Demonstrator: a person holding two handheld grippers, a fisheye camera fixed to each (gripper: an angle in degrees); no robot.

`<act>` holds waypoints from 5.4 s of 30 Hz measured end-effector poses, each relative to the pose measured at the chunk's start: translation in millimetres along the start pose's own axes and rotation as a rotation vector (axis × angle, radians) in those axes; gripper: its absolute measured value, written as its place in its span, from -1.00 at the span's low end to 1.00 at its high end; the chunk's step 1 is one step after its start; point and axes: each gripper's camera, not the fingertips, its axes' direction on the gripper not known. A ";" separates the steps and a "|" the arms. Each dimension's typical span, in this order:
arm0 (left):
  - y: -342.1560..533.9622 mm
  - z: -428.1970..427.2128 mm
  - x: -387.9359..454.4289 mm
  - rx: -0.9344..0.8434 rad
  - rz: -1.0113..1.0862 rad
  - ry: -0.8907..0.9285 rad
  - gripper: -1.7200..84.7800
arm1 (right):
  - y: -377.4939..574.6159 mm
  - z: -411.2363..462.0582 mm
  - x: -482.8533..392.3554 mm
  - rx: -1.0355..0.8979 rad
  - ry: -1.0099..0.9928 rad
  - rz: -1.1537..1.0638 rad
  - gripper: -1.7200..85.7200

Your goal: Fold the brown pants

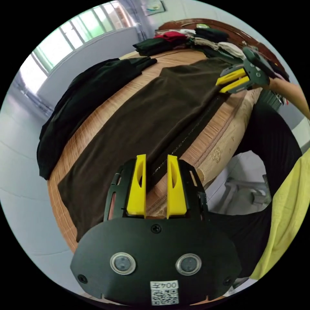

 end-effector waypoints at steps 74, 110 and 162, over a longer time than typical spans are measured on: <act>276.1 102.3 -190.7 0.070 -1.020 0.101 -0.96 | 170.7 134.5 204.4 0.029 -0.472 0.813 -0.79; -561.3 36.5 -90.9 -0.008 0.210 0.551 -0.90 | 292.0 251.8 360.5 0.715 -1.128 1.111 -0.64; -736.6 186.5 -167.2 -0.116 -0.753 1.282 -0.82 | 200.1 254.3 350.1 0.558 -0.784 0.944 -0.89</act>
